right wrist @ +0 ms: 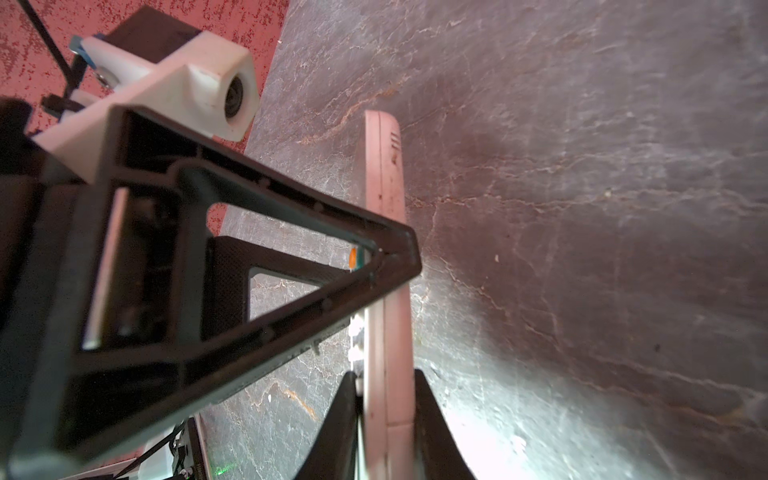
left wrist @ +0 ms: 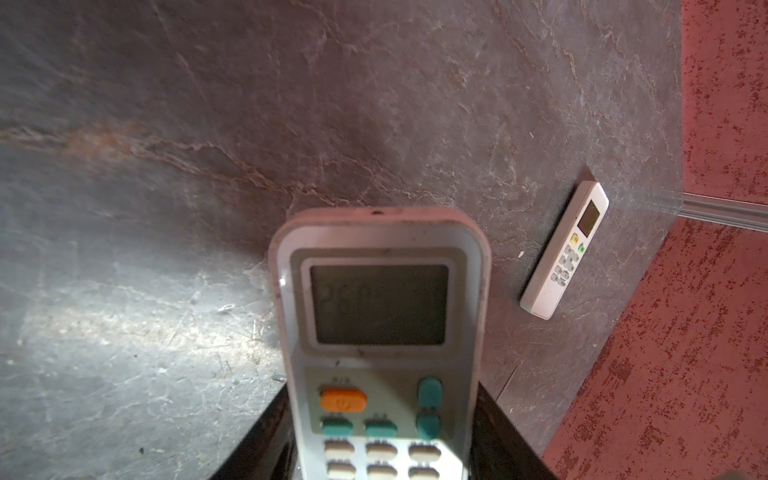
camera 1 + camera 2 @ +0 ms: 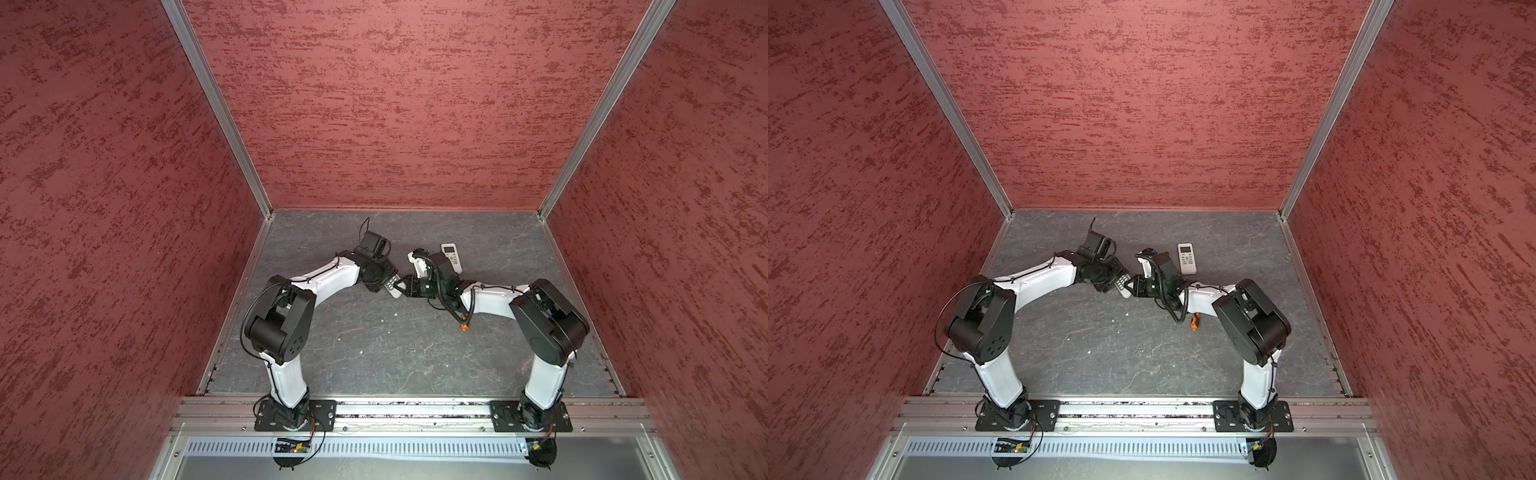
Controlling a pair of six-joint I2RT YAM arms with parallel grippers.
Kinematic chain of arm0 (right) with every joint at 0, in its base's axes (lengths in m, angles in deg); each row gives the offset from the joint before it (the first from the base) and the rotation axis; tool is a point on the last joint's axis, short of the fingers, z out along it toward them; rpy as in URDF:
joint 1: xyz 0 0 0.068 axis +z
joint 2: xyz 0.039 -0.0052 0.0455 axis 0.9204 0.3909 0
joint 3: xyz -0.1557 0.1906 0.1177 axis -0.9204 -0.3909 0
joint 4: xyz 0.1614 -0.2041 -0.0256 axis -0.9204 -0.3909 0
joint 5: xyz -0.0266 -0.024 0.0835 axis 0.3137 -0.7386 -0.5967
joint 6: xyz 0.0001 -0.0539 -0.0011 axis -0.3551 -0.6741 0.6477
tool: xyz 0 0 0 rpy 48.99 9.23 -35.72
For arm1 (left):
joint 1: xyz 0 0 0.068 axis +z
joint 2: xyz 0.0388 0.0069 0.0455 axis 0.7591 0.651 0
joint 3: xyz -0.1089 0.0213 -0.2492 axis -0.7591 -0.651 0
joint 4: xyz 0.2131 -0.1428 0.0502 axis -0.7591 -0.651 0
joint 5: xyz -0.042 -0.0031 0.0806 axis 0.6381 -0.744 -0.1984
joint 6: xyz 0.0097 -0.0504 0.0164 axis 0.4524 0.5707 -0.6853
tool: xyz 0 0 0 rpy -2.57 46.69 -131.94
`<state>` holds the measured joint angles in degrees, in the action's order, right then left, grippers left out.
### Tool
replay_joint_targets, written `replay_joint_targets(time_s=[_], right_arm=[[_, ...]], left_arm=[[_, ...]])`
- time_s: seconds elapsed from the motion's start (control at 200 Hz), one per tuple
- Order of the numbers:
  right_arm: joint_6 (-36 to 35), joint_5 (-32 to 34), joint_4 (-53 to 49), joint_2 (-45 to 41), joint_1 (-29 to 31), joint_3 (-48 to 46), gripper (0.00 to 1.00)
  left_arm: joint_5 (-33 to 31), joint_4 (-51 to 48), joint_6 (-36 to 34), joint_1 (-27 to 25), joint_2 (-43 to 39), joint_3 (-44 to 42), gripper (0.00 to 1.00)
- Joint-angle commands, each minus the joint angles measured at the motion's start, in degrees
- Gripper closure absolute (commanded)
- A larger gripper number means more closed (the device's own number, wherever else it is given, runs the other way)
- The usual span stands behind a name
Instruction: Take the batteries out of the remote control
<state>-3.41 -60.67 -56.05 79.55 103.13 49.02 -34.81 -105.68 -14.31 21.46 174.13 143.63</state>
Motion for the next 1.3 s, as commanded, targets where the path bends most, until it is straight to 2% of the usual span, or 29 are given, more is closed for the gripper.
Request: replay_joint_targets(time_s=[0.0, 0.18, 0.341, 0.511, 0.631, 0.752, 1.037, 1.293], right_arm=[[-4.81, -0.96, -0.48, -0.15, 0.86, 2.02, 0.98], [-11.29, 1.20, -6.04, -1.66, 1.02, 3.54, 0.99], [-22.14, 8.98, -12.86, -3.10, 2.63, 5.10, 1.00], [-32.29, 18.05, -11.44, -4.93, 6.13, 3.13, 1.00], [-36.46, 22.75, -9.90, -5.63, 8.76, 2.33, 1.00], [-38.08, 25.72, -7.48, -6.51, 11.24, 0.98, 1.00], [-38.60, 28.98, -6.66, -7.99, 14.64, 0.66, 1.00], [-36.16, 27.84, -6.14, -8.75, 15.27, 1.15, 1.00]], left_arm=[[1.63, 1.07, 0.67, 0.53, -2.75, 0.96, 0.40], [6.17, -5.81, -0.82, 3.82, -4.11, 3.02, 0.35], [10.51, -13.84, -2.52, 7.54, -5.54, 4.67, 0.34], [11.39, -22.78, -3.59, 8.58, -6.20, 6.93, 0.35], [11.55, -27.87, -2.88, 8.85, -5.40, 7.16, 0.35], [12.55, -28.51, -1.49, 9.30, -4.58, 7.81, 0.35], [9.46, -32.48, -2.17, 7.92, -0.56, 13.02, 0.38], [1.52, -37.06, -4.64, 6.14, 1.65, 16.57, 0.48]])
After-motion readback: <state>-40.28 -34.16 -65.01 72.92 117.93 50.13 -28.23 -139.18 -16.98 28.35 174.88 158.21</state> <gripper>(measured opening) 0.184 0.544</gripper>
